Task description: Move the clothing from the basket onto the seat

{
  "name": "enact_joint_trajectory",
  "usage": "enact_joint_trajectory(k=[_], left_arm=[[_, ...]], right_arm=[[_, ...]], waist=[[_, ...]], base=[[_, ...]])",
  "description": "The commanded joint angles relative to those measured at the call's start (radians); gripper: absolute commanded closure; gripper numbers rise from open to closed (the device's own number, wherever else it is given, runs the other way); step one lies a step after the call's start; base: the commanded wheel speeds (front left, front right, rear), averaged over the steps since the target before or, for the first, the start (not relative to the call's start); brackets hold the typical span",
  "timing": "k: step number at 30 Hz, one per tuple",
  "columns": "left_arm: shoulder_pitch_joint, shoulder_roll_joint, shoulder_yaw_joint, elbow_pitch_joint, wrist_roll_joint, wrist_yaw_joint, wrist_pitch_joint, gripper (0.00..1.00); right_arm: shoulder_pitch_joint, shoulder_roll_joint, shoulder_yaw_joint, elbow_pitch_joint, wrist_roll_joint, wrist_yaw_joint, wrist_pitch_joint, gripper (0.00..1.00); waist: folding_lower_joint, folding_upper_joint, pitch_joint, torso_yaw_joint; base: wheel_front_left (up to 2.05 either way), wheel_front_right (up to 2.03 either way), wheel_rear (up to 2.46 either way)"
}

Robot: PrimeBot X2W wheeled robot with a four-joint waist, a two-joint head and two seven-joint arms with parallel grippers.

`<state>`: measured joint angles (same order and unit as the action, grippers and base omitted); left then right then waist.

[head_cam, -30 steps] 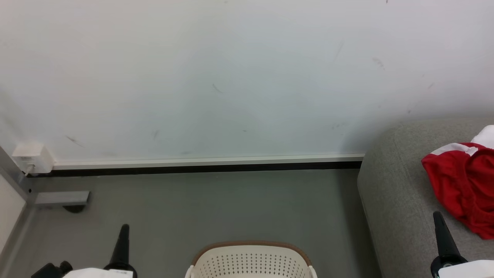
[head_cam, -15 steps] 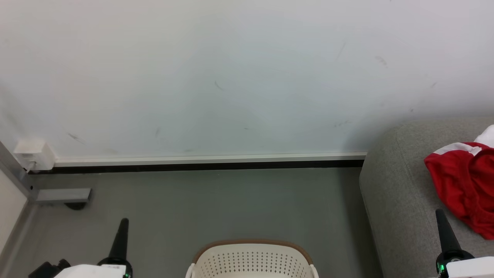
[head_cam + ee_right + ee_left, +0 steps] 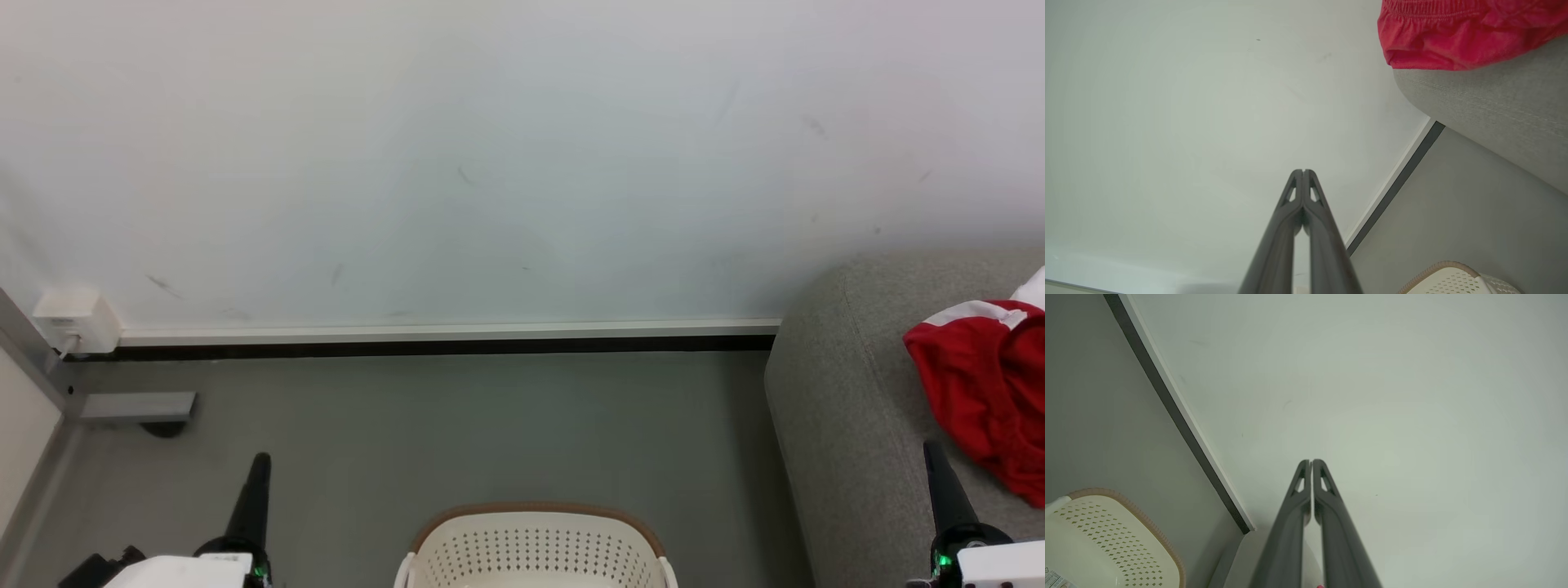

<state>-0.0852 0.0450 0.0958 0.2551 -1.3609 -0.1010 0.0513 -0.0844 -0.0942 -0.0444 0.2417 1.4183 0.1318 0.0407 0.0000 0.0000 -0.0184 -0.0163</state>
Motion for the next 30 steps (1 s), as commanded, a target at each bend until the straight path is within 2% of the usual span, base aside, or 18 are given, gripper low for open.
enact_joint_trajectory(k=[1, 30], left_arm=[[-0.017, 0.007, 0.006, -0.007, -0.029, -0.006, 0.006, 1.0], [-0.034, 0.008, 0.021, -0.006, -0.229, -0.03, 0.061, 1.0]], right_arm=[[-0.021, 0.001, -0.01, -0.002, 0.021, -0.001, 0.004, 1.0], [-0.036, 0.03, -0.054, 0.009, 0.19, -0.002, 0.057, 1.0]], waist=[[0.0, 0.0, 0.001, 0.001], [0.0, 0.0, 0.016, 0.014]], base=[[0.0, 0.0, 0.0], [0.0, 0.0, 0.0]])
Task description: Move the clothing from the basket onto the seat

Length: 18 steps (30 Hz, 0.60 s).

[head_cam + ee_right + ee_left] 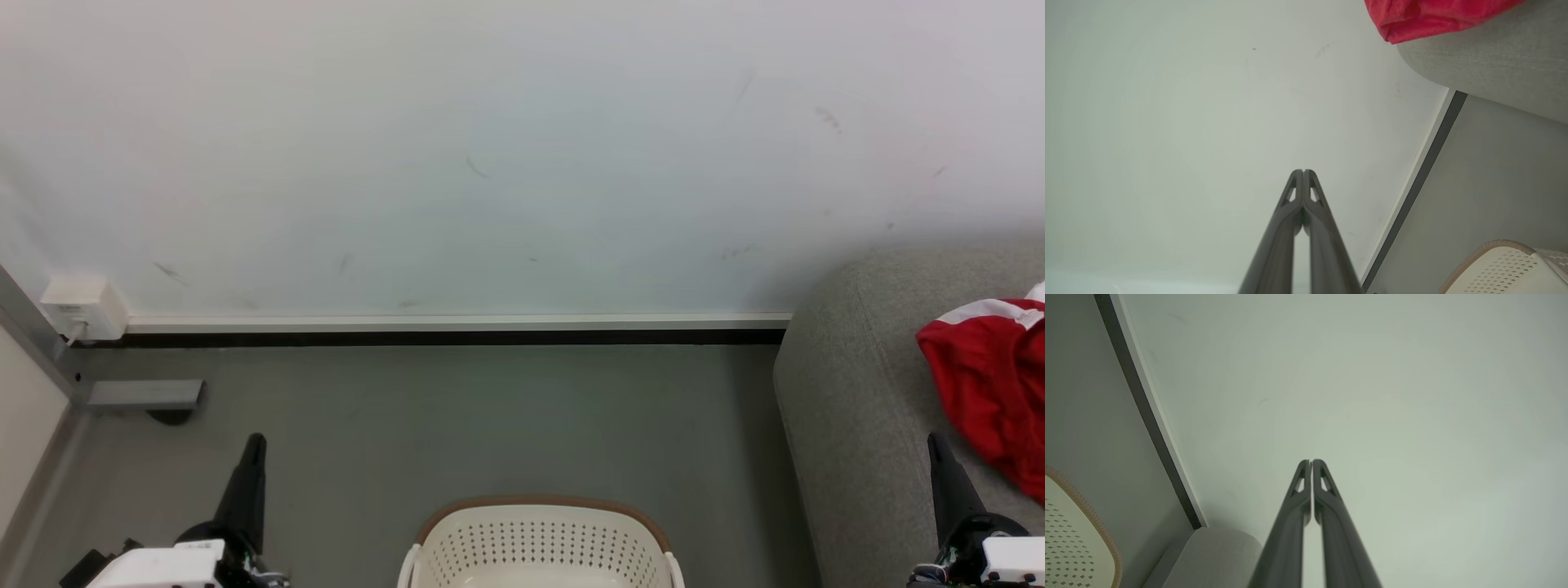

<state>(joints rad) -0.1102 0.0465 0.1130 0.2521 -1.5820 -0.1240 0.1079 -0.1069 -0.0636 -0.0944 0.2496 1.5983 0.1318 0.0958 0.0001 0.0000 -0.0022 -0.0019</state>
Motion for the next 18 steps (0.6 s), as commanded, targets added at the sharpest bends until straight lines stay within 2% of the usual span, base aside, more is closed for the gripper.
enact_joint_trajectory(k=[1, 18], left_arm=[[-0.009, 0.007, 0.004, -0.003, -0.014, -0.007, 0.006, 1.0], [-0.01, 0.007, 0.005, -0.003, -0.034, -0.009, 0.012, 1.0]], right_arm=[[-0.013, 0.0, -0.005, 0.002, 0.015, -0.002, 0.005, 1.0], [-0.013, 0.005, -0.01, 0.003, 0.027, -0.002, 0.01, 1.0]], waist=[[-0.0001, 0.0, 0.0, 0.0], [-0.0001, 0.0, 0.002, 0.002]], base=[[0.0, 0.0, 0.0], [0.0, 0.0, 0.0]])
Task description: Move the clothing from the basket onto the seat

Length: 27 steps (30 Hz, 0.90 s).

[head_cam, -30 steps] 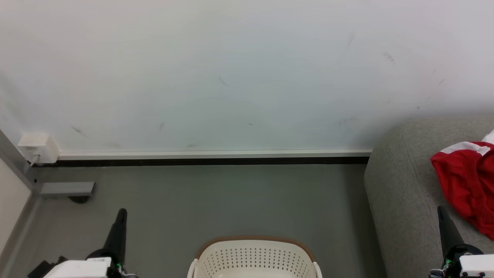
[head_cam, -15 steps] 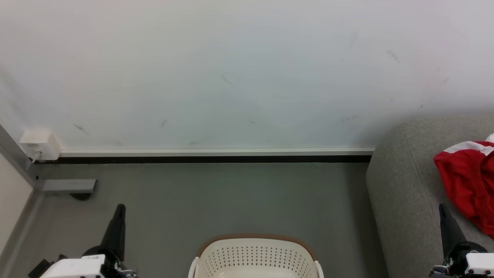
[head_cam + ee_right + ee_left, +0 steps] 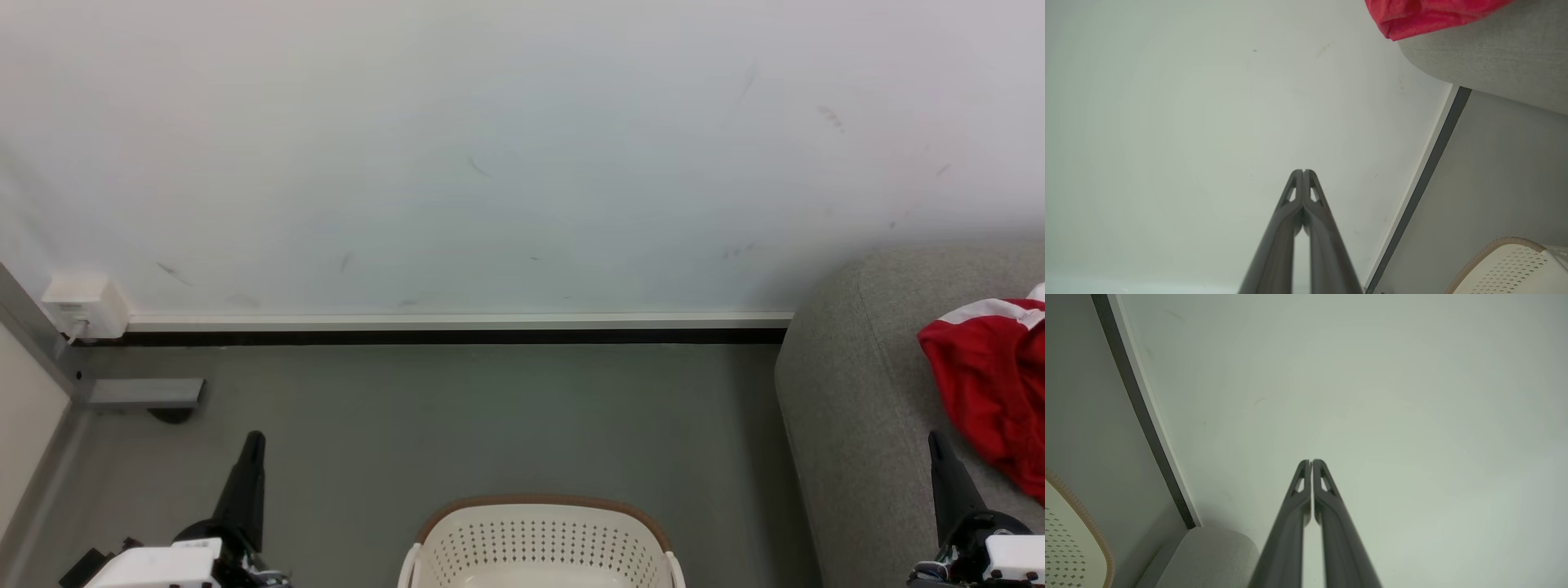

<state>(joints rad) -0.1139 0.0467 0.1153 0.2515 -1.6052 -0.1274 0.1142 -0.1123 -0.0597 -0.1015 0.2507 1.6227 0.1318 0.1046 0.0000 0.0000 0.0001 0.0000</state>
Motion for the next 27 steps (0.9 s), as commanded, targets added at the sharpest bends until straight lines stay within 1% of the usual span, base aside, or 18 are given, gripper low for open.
enact_joint_trajectory(k=[1, 27], left_arm=[[-0.007, 0.007, 0.003, -0.002, -0.011, -0.006, 0.006, 1.0], [-0.006, 0.006, 0.003, -0.002, -0.011, -0.006, 0.006, 1.0]], right_arm=[[-0.007, 0.001, -0.003, 0.002, 0.002, -0.002, 0.001, 1.0], [-0.008, 0.002, -0.005, 0.002, 0.0, -0.002, 0.004, 1.0]], waist=[[0.0, 0.0, 0.0, 0.0], [0.0, 0.0, 0.0, 0.0]], base=[[0.0, 0.0, 0.0], [0.0, 0.0, 0.0]])
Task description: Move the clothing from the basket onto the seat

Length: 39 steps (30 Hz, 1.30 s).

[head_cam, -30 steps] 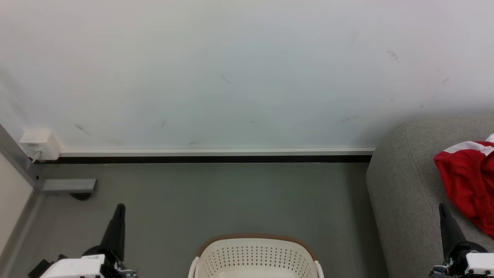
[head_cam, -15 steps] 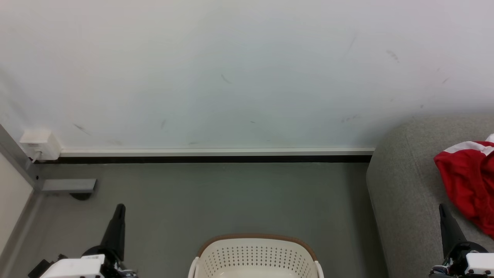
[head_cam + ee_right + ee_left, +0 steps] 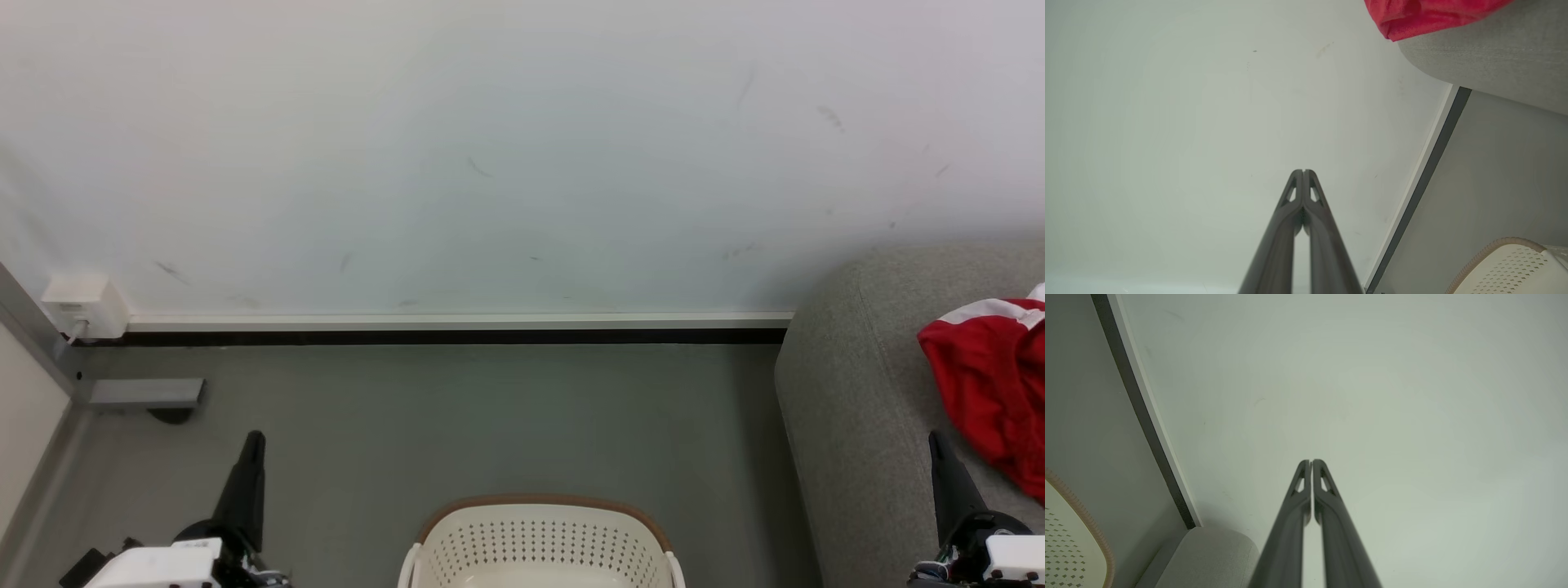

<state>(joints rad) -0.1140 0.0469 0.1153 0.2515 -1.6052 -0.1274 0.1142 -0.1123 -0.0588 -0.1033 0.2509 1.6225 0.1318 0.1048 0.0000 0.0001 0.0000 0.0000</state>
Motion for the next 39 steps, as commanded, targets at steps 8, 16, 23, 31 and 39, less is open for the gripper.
enact_joint_trajectory(k=[8, 16, 23, 31, 39], left_arm=[[-0.006, 0.006, 0.003, -0.002, -0.011, -0.006, 0.006, 1.0], [-0.006, 0.006, 0.003, -0.002, -0.011, -0.006, 0.006, 1.0], [-0.006, 0.006, 0.003, -0.002, -0.011, -0.006, 0.006, 1.0], [-0.006, 0.006, 0.003, -0.002, -0.011, -0.006, 0.006, 1.0], [-0.006, 0.006, 0.003, -0.002, -0.011, -0.006, 0.006, 1.0]], right_arm=[[-0.008, 0.002, -0.004, 0.001, -0.001, -0.002, 0.004, 1.0], [-0.008, 0.002, -0.004, 0.002, -0.002, -0.002, 0.004, 1.0], [-0.008, 0.002, -0.005, 0.002, -0.002, -0.002, 0.005, 1.0], [-0.008, 0.003, -0.005, 0.002, -0.003, -0.002, 0.005, 1.0], [-0.008, 0.003, -0.006, 0.001, -0.003, -0.002, 0.006, 1.0]], waist=[[0.0, -0.0001, 0.0, 0.0], [0.0, -0.0001, 0.0, 0.0], [0.0, -0.0001, 0.0, 0.0], [0.0, -0.0001, 0.0, 0.0], [0.0, -0.0001, 0.0, 0.0]], base=[[0.0, 0.0, 0.0], [0.0, 0.0, 0.0], [0.0, 0.0, 0.0], [0.0, 0.0, 0.0], [0.0, 0.0, 0.0]])
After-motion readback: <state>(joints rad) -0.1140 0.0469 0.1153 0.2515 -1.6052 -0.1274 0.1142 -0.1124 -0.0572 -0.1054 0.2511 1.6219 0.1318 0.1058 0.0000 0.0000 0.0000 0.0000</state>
